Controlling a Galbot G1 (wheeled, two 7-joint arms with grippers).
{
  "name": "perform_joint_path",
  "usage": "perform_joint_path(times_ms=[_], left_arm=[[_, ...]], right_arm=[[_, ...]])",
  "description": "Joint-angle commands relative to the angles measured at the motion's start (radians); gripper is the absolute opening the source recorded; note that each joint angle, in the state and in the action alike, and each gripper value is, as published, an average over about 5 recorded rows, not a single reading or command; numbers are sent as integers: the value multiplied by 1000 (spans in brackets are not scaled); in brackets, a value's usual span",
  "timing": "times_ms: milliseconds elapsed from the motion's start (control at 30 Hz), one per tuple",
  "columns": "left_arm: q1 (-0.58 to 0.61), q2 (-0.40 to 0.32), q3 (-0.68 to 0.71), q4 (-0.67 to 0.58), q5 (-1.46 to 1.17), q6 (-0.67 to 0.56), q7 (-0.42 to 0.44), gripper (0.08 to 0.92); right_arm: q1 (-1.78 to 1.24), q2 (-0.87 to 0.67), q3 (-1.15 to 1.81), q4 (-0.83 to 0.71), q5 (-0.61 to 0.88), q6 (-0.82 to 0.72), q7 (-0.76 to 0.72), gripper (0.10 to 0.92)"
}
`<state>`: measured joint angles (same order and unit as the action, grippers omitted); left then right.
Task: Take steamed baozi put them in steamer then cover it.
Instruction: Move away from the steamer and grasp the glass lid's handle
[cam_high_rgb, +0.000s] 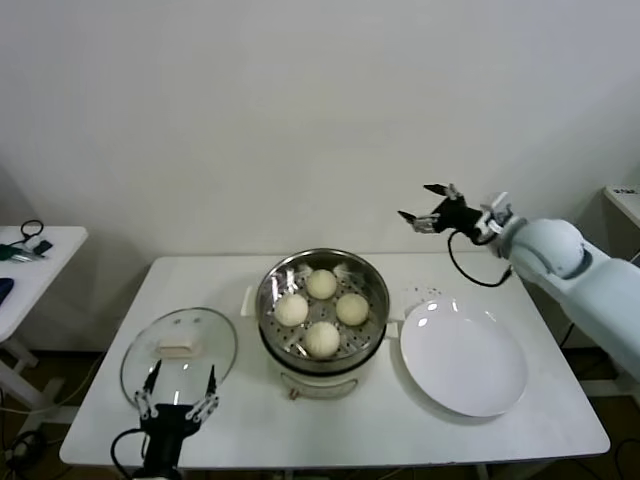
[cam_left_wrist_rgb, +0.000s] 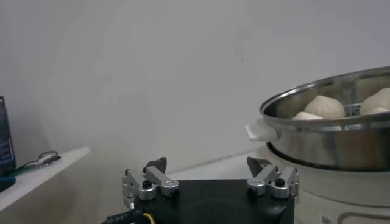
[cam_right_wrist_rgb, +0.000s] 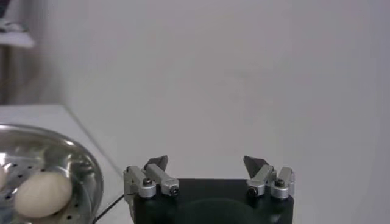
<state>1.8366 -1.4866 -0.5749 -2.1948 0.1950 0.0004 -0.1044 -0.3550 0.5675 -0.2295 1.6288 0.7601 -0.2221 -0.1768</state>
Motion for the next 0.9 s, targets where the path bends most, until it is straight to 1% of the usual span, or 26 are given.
perform_joint_path(times_ms=[33,200,367,433,500,633,733,900], left_arm=[[-33,20,-11,11,-11,6,27,823],[-38,36,-13,15,-10,-6,27,823],[-36,59,-19,12,-2,-19,22,823],[-35,75,-26,10,39,-29,5,823],[-36,94,-41,14,146,-45,-40,823],[-53,144,-85,74,525,-92,-205,823],[-66,183,-97,149,773,-67,-300,823],[-99,211,-90,302,1070,-32,-398,823]], right_arm=[[-1161,172,1074,136,-118,272,41,823],[-1267,346,1085,135,-146,420,-1,823],[-1295,451,1020,82,-198,618,-44,823],[-1299,483,987,62,-220,689,-57,823],[-1304,508,958,48,-230,728,-62,823],[-1307,541,919,18,-238,760,-53,823],[-1304,553,900,-8,-242,773,-41,823],[-1288,573,885,-21,-240,776,-32,823]])
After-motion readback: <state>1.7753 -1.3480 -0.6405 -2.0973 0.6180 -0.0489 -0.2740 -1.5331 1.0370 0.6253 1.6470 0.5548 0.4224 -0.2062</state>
